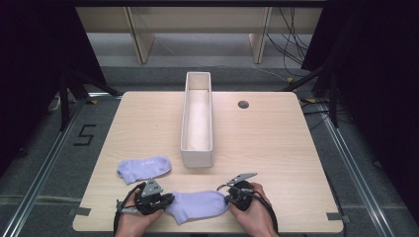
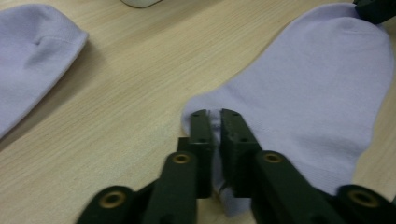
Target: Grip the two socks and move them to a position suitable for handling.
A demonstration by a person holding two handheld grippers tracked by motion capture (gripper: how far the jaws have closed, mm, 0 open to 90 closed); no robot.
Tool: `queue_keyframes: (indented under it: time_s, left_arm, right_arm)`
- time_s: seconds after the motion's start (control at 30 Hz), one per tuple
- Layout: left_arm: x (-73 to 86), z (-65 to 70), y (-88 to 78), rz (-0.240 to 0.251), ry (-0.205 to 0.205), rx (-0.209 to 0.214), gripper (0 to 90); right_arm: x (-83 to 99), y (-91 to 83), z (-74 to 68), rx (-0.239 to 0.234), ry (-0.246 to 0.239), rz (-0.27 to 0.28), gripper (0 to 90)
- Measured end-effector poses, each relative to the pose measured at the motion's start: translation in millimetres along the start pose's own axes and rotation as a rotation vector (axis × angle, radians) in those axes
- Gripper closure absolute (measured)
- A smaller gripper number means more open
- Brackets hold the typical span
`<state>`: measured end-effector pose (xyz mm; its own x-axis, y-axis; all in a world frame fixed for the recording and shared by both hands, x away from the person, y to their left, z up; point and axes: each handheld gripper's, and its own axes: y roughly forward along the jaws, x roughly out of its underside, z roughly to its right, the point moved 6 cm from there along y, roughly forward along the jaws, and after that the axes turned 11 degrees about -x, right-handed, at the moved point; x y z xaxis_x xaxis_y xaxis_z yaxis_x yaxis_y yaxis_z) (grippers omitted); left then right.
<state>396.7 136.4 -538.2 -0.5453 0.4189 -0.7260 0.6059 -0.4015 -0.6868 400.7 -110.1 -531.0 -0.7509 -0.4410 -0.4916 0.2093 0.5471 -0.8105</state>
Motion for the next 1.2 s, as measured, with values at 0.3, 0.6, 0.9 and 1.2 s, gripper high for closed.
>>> queue_keyframes:
  time_s: [0.3,0.6,0.9,1.2]
  left_arm:
    - [-11.6,-62.1,-53.2,0.137,-0.137,-0.156,38.1]
    - [12.5,-165.7,-47.9,-0.002,-0.207,-0.365,47.7]
    - [1.9,-187.4,-17.8,-0.013,-0.164,-0.357,46.5]
    - [-4.2,-178.3,-2.2,-0.081,-0.206,-0.347,42.3]
  right_arm:
    - [-20.1,-27.1,-2.5,0.025,0.008,0.109,71.8]
    - [-57.7,-13.4,-29.8,-0.012,-0.079,0.139,72.0]
    - [-78.6,14.4,-54.3,-0.048,-0.122,0.11,71.9]
    - [-75.2,15.4,-50.6,-0.049,-0.115,0.101,71.8]
